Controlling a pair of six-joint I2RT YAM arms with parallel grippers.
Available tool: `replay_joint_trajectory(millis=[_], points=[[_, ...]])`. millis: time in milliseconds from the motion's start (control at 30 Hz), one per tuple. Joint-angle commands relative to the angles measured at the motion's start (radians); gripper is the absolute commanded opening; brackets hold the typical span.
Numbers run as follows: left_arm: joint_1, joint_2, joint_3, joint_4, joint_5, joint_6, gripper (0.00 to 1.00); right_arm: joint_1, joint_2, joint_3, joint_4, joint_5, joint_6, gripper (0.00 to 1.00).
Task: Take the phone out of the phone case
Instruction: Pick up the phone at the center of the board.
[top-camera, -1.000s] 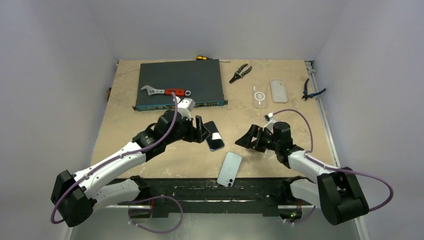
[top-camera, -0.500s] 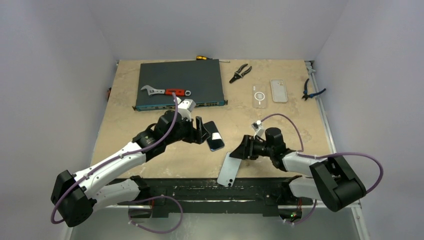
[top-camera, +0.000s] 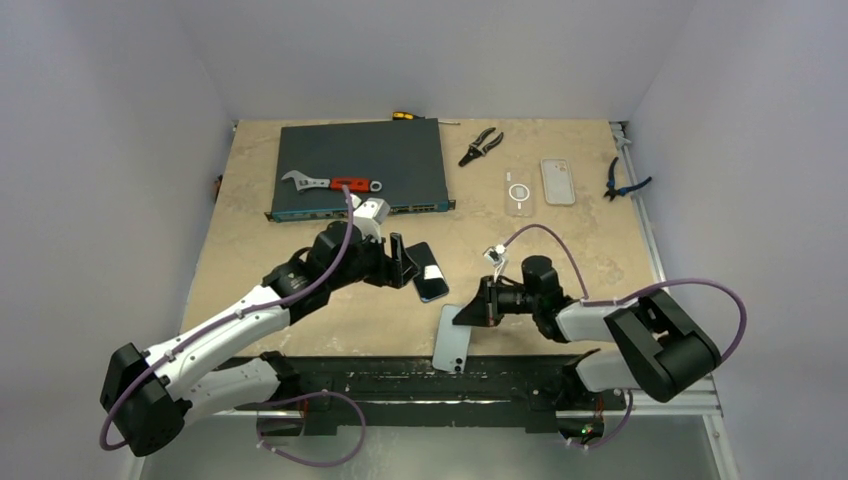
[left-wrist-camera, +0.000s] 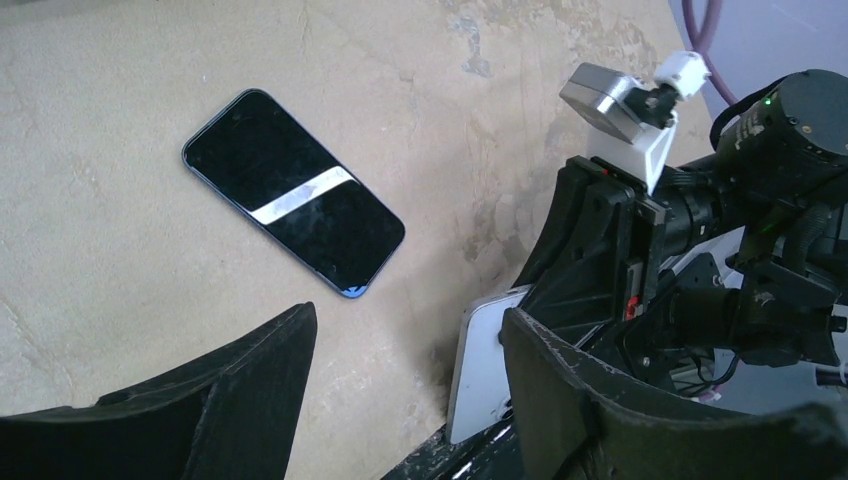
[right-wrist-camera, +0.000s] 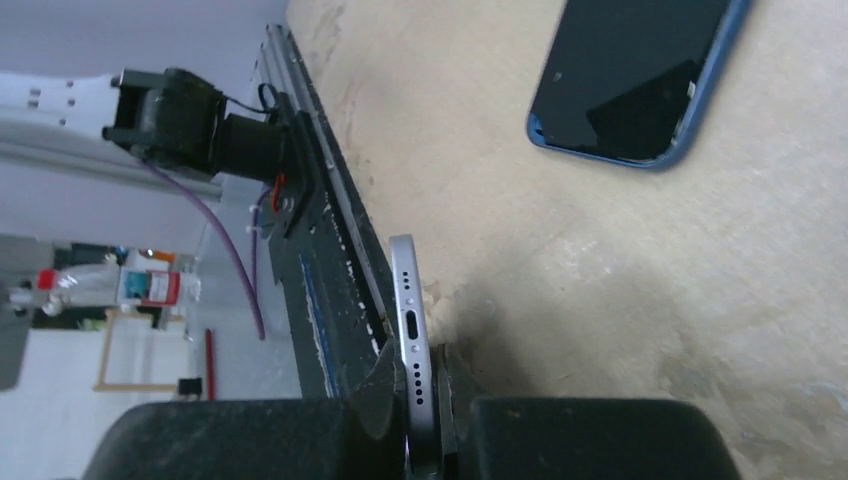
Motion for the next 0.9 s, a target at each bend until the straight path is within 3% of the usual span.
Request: replay_joint_trajectory(millis=[0, 100, 233, 400, 533, 633, 867], points=[[-0.002, -0.027, 0.019, -0.004, 0.003, 0.01, 0.67, 0.004, -0.059, 0.003, 0.059, -0.032, 0.05, 0.0], [-0.001, -0.041, 0.032, -0.017, 0.0, 0.007, 0.67, 0.004, -0.18, 0.034, -0.032, -0.039, 0.059, 0.0], [-0.002, -0.08, 0.067, -0.031, -0.029, -0.008, 0.67, 0.004, -0.375, 0.187, -0.322, 0.044, -0.031, 0.0], [-0.002, -0.124, 0.129, -0.057, -0.105, -0.017, 0.67, 0.007, -0.487, 0.378, -0.618, 0.282, -0.237, 0.0], [-0.002, -0.146, 0.164, -0.096, -0.175, -0.01, 0.69, 0.028, -0.574, 0.437, -0.635, 0.462, -0.392, 0.0], [0.0, -0.146, 0.187, -0.114, -0.154, -0.017, 0.71, 0.08, -0.674, 0.428, -0.567, 0.531, -0.475, 0.0], [0.01, -0.112, 0.243, 0.016, 0.154, -0.096, 0.82, 0.279, -0.768, 0.493, -0.573, 0.73, -0.732, 0.0]])
